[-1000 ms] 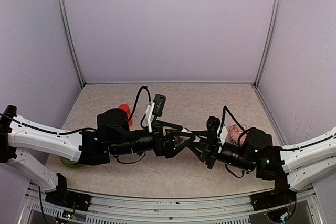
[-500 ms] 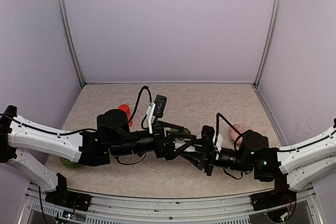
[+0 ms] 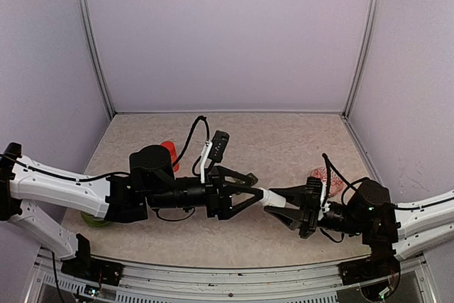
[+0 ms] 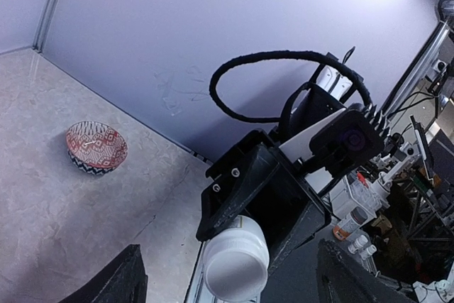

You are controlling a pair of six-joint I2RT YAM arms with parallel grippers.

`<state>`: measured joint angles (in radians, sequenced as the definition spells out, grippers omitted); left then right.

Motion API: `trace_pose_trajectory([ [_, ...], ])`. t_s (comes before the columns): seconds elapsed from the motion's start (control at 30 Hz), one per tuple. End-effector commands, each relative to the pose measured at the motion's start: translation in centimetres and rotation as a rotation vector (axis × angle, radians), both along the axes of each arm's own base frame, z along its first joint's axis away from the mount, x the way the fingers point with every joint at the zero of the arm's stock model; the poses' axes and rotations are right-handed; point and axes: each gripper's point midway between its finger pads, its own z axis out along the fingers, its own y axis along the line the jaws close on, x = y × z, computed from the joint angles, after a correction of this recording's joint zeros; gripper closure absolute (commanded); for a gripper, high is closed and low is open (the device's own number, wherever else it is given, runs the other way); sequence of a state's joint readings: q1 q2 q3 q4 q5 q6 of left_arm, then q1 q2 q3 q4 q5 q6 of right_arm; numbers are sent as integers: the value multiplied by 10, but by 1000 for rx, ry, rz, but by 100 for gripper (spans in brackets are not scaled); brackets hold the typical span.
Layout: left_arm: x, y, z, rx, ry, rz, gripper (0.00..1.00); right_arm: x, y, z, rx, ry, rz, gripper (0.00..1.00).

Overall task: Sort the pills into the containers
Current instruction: Screw the lid of the pill bottle onto the pill bottle.

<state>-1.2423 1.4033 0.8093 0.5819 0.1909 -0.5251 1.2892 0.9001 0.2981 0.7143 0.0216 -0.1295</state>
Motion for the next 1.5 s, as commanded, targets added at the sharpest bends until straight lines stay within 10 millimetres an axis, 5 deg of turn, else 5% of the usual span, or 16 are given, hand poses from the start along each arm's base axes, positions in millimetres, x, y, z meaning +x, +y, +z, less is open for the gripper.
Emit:
trace_pose_trajectory([
  [0.0,-6,-7,11,-3,4,-63,30,-1,-3,-1,-29,-48,-7,100],
  [0.33,-11,-25,-2,63,58,-132,49,0,-2,-1,-63,-68,-14,100],
  [1.0,-3,-23,-22,103,124,-141,50,9,-9,-3,-68,-92,-80,100],
  [1.2,-3,-24,-25,106,130,-154,63,11,-9,-5,-69,-90,-88,100],
  [1.47,-3,-22,-26,99,123,-153,67,10,-13,-6,-55,-83,-89,100],
])
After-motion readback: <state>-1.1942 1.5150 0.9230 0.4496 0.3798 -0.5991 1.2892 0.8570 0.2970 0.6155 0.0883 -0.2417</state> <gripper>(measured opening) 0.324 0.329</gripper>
